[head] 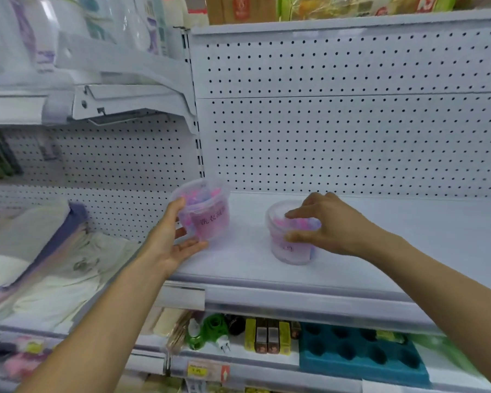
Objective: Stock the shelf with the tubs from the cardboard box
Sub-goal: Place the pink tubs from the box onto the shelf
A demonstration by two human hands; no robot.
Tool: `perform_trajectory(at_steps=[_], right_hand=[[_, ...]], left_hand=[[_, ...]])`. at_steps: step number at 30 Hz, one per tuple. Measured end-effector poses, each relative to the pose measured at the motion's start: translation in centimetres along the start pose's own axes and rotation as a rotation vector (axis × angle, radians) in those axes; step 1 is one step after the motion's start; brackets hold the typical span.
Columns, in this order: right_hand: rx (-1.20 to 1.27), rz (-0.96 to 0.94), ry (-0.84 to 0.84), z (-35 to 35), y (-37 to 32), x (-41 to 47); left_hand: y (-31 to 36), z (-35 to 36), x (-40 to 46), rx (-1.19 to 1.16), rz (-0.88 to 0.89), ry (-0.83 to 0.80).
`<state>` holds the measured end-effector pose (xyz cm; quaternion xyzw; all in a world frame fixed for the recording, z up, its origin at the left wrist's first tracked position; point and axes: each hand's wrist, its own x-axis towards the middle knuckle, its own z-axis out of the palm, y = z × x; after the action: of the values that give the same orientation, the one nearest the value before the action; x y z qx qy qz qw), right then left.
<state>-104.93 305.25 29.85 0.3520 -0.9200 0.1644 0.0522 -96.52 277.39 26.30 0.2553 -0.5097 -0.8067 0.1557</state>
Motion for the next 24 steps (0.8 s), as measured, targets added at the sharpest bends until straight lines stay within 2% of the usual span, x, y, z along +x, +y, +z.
perform_trajectory(at_steps=[6,13,19,21,24], right_hand=[[0.203,-0.051,0.021,3.7,-0.5,8.3],[0.222,-0.044,-0.033,6.7,-3.1,18.5],[0.170,-0.041,-0.024,7.9,-4.0,21.8],[0.191,-0.127,0.080,7.8,-4.5,20.8],[0.276,-0.367,0.185,7.0,-6.4,18.1]], left_hand=[[2.1,-2.1,2.9,-0.012,0.008,0.022],[5.2,-4.6,6.1,0.035,0.011,0.045],[6.5,-5.6,7.7,0.082,-0.013,0.000],[6.7,-5.7,7.8,0.114,-0.013,-0.035],[6.7,-5.3,7.8,0.205,-0.005,-0.107]])
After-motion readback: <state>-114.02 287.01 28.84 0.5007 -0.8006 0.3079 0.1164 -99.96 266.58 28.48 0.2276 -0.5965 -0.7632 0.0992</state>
